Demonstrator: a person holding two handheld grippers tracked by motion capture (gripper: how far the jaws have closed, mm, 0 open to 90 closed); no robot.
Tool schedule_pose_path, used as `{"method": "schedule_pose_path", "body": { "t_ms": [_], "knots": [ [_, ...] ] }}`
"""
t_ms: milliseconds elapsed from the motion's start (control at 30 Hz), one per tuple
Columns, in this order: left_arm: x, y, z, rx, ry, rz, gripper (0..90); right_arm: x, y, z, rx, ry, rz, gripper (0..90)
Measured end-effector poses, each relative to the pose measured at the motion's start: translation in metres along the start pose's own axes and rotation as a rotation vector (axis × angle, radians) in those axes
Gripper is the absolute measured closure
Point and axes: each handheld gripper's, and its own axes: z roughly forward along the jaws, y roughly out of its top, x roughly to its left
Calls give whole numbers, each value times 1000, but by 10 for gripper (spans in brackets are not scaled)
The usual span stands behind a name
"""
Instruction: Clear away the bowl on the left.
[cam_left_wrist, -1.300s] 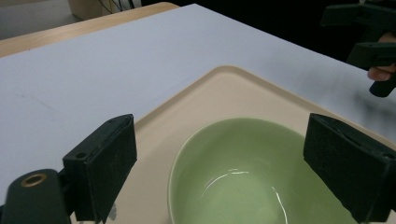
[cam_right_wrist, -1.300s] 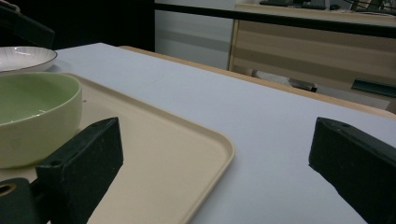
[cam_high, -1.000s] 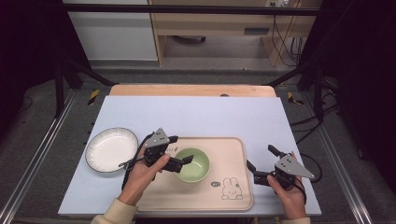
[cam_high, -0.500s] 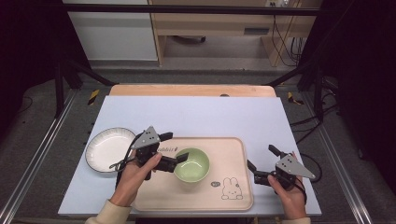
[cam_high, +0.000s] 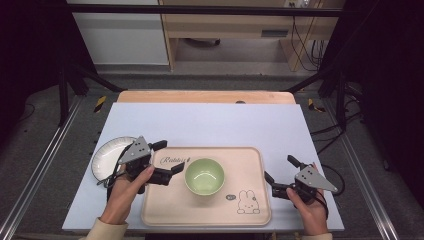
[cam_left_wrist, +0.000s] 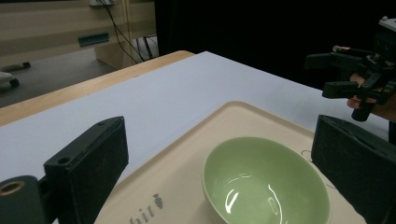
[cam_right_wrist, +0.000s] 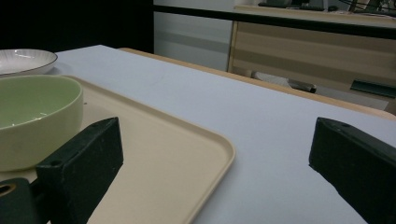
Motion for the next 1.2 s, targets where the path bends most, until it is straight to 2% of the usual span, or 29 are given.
{"method": "schedule_pose_path", "body": {
  "t_ms": [233, 333, 433, 667, 867, 1200],
  "knots": [
    [11, -3, -13, -10, 36, -8, 38, 0, 0, 0, 0, 0, -1, 31],
    [15, -4, -19, -27, 34, -32, 38, -1, 0, -1, 2, -2, 1, 31],
    [17, -4, -24, -24, 54, -17, 39, 0, 0, -1, 0, -2, 1, 31],
    [27, -5, -37, -42, 69, -38, 41, -1, 0, -1, -2, -3, 1, 31],
    [38, -10, -49, -47, 121, -40, 41, -1, 0, -1, -1, -5, 4, 31],
    [57, -25, -65, -61, 177, -67, 42, -1, 0, -2, -6, -7, 2, 31]
  ]
}}
